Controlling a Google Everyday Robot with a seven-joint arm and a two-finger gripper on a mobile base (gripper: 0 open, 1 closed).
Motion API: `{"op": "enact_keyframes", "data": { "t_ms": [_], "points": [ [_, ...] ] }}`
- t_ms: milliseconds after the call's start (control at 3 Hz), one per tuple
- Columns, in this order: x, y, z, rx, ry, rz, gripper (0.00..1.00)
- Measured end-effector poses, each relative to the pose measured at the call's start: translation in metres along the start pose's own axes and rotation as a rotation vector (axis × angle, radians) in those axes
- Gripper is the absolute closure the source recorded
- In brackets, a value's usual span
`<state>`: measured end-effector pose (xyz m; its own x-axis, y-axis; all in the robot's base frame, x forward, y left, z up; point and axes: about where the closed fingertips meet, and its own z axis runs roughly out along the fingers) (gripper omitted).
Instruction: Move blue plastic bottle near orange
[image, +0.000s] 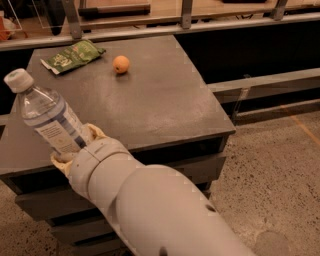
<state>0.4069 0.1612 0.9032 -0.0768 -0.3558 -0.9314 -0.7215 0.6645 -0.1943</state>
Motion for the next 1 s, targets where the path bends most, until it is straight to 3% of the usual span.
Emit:
{"op": "enact_keyframes", "data": {
  "t_ms": [333, 1000],
  "points": [
    [0.019, -0.004, -0.004, 0.067, 0.04, 0.06, 1.0],
    [0.022, -0.015, -0.008, 0.105, 0.046, 0.071, 1.0]
  ]
}}
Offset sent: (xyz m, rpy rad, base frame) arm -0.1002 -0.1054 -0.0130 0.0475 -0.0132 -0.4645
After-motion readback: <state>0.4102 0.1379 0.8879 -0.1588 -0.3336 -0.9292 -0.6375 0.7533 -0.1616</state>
